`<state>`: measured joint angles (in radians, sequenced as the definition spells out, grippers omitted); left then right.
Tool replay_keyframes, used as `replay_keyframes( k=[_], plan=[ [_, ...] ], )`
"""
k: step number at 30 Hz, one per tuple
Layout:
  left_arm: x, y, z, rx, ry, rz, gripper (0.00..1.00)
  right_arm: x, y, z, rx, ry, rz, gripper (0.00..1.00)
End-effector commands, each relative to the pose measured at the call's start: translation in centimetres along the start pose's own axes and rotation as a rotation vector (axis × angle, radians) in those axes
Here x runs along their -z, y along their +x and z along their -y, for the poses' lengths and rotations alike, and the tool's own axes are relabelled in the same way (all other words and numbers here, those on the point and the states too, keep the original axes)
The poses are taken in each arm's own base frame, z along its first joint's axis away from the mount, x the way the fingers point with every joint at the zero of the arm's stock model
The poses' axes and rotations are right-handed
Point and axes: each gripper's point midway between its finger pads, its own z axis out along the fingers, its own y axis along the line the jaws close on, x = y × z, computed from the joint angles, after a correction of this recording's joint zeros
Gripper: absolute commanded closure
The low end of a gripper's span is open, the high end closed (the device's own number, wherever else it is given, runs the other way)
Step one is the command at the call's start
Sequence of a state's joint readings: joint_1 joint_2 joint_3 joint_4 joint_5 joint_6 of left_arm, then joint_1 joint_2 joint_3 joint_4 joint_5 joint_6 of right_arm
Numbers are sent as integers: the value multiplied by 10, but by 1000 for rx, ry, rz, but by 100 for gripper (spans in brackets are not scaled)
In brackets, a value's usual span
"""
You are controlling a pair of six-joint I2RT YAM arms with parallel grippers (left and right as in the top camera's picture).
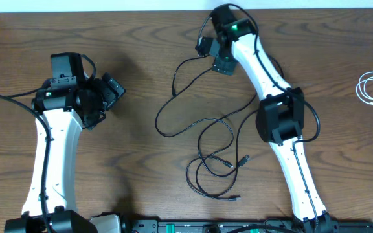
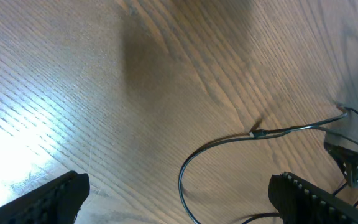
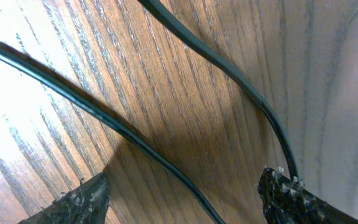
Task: Untangle cables
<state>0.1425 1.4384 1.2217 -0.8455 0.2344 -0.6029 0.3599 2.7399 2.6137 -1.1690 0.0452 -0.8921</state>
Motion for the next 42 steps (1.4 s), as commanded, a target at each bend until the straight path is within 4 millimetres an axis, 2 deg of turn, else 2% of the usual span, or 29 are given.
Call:
replay_keyframes(
  k=[1, 5, 8, 10, 13, 16, 19, 22, 25, 28, 34, 39, 42],
  plan=[
    [0, -1, 0, 8, -1, -1, 2, -48, 25, -39, 31, -184, -17, 25],
    [0, -1, 0, 8, -1, -1, 2, -65, 41, -60, 12, -272, -36, 27],
    [0, -1, 0, 7, -1, -1, 2, -75, 57, -83, 7, -341, -88, 37],
    [0, -1, 0, 7, -1, -1, 2, -75, 66, -99, -22, -393, -134, 46],
    [0, -1, 0, 8, -1, -1, 2, -69, 74, -120, -132, -459, -209, 55],
    [0, -1, 0, 8, -1, -1, 2, -56, 62, -148, -254, -578, -205, 60],
    [0, -1, 0, 8, -1, -1, 2, -42, 36, -175, -327, -717, -136, 67],
    [0, -1, 0, 8, -1, -1, 2, -34, 18, -189, -326, -775, -88, 74],
    [0, -1, 0, 7, -1, -1, 2, -24, 7, -191, -318, -757, -90, 75],
    [0, -1, 0, 8, -1, -1, 2, -9, -4, -192, -269, -734, -69, 71],
    [0, -1, 0, 7, -1, -1, 2, 22, -13, -174, -218, -621, -55, 66],
    [0, -1, 0, 7, -1, -1, 2, 55, -18, -145, -393, -555, -19, 65],
    [0, -1, 0, 7, -1, -1, 2, 70, -19, -117, -617, -498, 5, 64]
  ],
)
